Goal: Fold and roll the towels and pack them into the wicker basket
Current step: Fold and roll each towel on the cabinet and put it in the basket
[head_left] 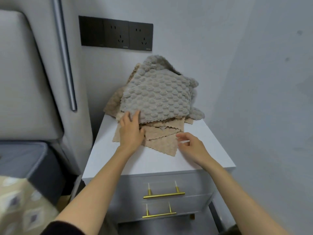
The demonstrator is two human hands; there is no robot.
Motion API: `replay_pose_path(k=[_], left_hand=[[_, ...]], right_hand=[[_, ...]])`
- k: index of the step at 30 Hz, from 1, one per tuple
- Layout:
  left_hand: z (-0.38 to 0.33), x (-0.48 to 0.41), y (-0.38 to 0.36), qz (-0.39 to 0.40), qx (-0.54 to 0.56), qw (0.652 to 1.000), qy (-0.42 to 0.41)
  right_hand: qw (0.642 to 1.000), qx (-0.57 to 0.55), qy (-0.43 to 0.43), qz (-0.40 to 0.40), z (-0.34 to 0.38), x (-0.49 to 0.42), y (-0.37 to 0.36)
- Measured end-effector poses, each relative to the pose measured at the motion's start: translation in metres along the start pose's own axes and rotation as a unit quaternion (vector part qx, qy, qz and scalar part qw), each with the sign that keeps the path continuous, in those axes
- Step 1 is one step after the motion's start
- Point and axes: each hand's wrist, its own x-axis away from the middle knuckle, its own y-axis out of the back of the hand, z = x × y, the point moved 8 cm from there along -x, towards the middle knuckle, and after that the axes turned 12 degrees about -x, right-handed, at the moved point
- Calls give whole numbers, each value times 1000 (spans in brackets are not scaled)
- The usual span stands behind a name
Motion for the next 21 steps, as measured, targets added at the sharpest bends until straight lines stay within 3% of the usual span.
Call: replay_pose_path(k=[6,11,21], left_hand=[[1,-23,11,-109,-18,994,-19],[-3,-22,25,-155,-1,987,-40],[-35,21,66,-161,62,975,-139]], right_hand=[[1000,14,1,-2,-8,-17,-2],[1000,-9,-11,11,-8,-18,-1],[994,-109,-7,-14,15,5,9]])
